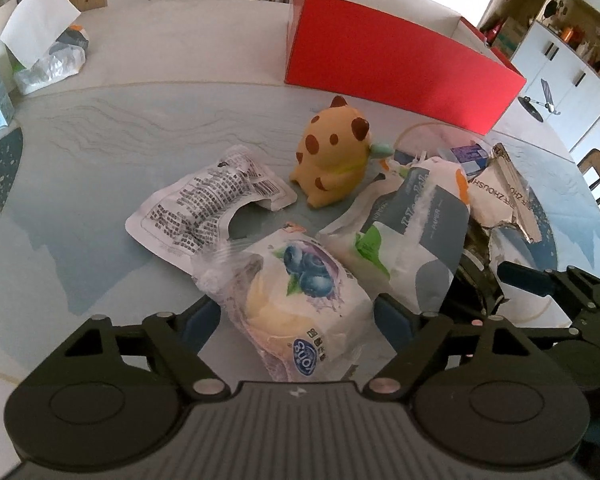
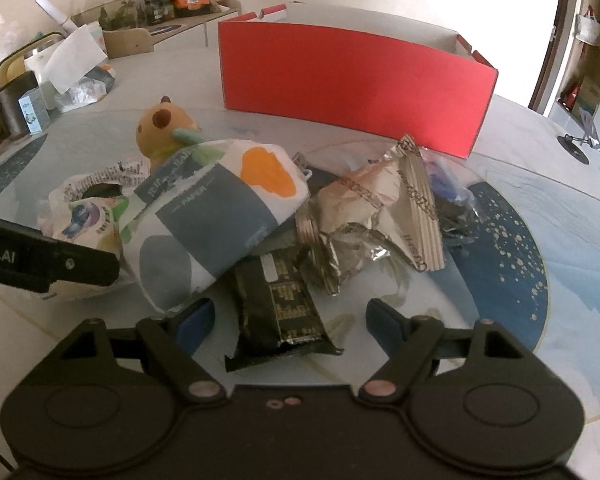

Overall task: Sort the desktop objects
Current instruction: 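Grasp the clear-wrapped bun with the left gripper while the right gripper grasps the black packet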

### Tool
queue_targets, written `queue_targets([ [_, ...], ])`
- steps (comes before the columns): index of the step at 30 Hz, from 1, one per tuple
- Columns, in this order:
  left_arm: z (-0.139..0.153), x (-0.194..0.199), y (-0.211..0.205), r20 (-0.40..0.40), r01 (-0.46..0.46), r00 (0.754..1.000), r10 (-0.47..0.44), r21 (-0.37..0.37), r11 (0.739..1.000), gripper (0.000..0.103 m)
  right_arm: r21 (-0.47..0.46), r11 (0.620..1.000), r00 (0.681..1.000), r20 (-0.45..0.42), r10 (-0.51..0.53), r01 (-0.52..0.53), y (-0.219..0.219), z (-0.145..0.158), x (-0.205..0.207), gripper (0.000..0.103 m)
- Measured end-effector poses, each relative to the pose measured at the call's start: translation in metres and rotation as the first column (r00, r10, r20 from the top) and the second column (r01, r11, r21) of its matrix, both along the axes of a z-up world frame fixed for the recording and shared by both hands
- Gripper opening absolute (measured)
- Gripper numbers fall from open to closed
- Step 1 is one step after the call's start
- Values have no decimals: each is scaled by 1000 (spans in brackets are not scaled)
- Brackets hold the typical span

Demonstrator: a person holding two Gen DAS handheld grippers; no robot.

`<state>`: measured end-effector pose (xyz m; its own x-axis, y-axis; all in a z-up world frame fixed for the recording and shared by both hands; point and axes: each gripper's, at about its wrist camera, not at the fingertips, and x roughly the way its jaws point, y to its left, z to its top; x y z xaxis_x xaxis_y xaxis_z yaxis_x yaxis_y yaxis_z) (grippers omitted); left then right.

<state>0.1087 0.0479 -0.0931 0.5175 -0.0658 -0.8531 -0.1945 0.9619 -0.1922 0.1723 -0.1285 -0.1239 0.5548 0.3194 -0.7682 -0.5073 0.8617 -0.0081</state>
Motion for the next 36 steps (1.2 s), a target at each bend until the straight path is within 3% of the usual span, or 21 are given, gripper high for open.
queue_targets([
  [2, 0, -1, 1, 1, -4, 1000, 4, -8, 1000, 82, 4, 1000, 1000, 1, 7, -7, 0, 0, 0, 76],
  [3, 1, -2, 1, 1, -6, 1000, 6, -11, 1000, 81, 6, 1000, 1000, -2, 12, -12, 1, 0, -1, 60],
  [5, 1, -3, 2, 3, -7, 1000, 7, -13, 1000, 80, 15, 1000, 1000, 3, 18, -18, 0, 2, -2, 45],
  [21, 12, -18, 3, 25, -2, 1000, 3, -14, 1000, 64, 38, 999, 1000, -7, -23, 24, -10, 11, -14, 36],
  [36, 36, -37, 2, 82, 19, 996, -18, -19, 1000, 64, 77, 996, 999, 22, -44, 42, -17, 35, -34, 36],
])
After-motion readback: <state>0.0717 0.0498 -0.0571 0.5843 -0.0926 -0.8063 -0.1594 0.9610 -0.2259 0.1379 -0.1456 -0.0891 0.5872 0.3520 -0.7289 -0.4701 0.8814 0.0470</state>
